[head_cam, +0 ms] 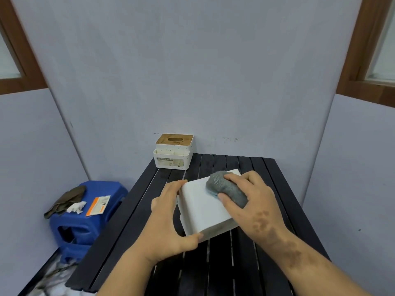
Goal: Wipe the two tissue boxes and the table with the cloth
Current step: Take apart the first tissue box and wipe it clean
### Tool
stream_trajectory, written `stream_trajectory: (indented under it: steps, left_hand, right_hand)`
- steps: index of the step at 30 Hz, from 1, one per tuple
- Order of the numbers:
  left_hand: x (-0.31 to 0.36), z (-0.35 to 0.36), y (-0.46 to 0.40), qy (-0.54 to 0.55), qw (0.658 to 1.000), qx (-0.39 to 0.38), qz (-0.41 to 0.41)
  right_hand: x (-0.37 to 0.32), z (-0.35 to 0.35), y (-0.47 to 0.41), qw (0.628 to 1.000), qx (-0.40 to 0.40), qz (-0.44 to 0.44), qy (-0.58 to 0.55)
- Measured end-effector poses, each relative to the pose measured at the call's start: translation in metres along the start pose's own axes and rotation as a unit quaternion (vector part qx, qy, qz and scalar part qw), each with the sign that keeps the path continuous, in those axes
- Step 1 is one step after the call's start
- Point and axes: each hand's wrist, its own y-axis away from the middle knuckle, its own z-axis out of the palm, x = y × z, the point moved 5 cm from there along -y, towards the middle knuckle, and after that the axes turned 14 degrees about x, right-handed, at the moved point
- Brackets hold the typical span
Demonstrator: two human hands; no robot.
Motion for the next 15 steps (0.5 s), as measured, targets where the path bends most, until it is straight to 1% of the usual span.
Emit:
stream_trajectory:
  steps: [2,5,6,8,10,12,13,14,15]
  left_hand:
    - [0.0,0.0,-0.001,-0.004,1.0,0.005,-0.009]
    - [0.0,0.002,0.002,-0.008,1.0,0.017,-0.018]
    - [0.001,0.003,0.001,-0.015,1.0,0.018,-0.018]
    - [-0.001,0.003,-0.001,-0.015,0.999,0.024,-0.017]
    - [-0.004,0.003,-0.004,-0.011,0.999,0.039,-0.017]
    - [-0.007,0.003,-0.006,-0.01,0.999,0.045,-0.019]
    - [-0.007,0.003,-0.006,-0.012,0.999,0.041,-0.021]
    - [-0.008,0.003,-0.007,-0.017,0.999,0.036,-0.024]
    - [-0.008,0.003,-0.007,-0.024,0.999,0.031,-0.028]
  right_hand:
    - [0.012,-0.005,-0.006,1.0,0.007,0.024,0.009]
    - [0.025,-0.009,-0.008,0.995,0.021,0.088,0.036]
    - [0.02,-0.008,-0.005,0.995,0.031,0.083,0.05]
    - [-0.008,0.001,0.007,0.998,0.041,0.015,0.048]
    - [-0.041,0.014,0.021,0.997,-0.008,-0.075,0.015]
    - [-0.046,0.018,0.024,0.988,-0.046,-0.145,0.022]
    - [-0.037,0.014,0.019,0.988,-0.041,-0.144,0.025]
    - [-0.021,0.007,0.011,0.993,-0.022,-0.112,0.022]
    - [-0.002,-0.002,0.002,0.999,0.003,-0.051,0.018]
